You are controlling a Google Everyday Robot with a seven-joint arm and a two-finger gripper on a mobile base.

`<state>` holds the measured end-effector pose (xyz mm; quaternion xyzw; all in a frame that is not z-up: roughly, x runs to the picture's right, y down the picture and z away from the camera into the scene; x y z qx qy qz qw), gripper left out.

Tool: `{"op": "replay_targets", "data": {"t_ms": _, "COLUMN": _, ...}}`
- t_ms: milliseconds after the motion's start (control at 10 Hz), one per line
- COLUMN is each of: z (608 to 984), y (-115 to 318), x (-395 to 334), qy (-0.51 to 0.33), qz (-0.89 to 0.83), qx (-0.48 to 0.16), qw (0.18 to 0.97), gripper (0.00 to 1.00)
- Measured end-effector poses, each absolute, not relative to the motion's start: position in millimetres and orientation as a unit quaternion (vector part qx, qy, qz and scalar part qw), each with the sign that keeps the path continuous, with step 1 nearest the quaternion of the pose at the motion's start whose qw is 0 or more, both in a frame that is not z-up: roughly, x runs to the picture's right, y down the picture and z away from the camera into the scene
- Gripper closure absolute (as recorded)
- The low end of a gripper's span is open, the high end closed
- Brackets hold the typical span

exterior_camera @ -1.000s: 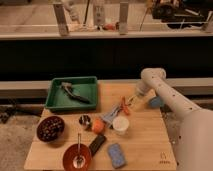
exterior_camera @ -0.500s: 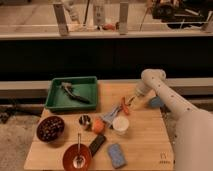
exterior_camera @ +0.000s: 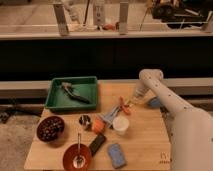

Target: Place banana in red bowl

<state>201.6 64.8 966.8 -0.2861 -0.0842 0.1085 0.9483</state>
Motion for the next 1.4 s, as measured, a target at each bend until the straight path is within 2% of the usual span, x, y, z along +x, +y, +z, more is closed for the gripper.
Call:
{"op": "replay_targets", "data": {"t_ms": 100, "z": 965, "y": 65, "x": 196, "qy": -0.093, "qz": 0.108, "qx": -0.287, "qw": 0.947, "gripper": 0.99}}
{"op": "replay_targets", "data": {"t_ms": 300, "z": 953, "y": 57, "x": 194, "qy": -0.12, "qz": 0.118, "qx": -0.277, "qw": 0.946, "gripper": 1.0}}
{"op": "replay_targets", "data": {"t_ms": 900, "z": 857, "y": -6, "x": 146, "qy": -0.194, "qz": 0.106, "qx": -0.227, "qw": 0.949, "gripper": 1.0}}
{"op": "replay_targets", "data": {"t_ms": 1400, "z": 779, "y": 32, "x": 57, "qy": -0.247, "qz": 0.025, "qx": -0.215, "qw": 0.944, "gripper": 1.0}}
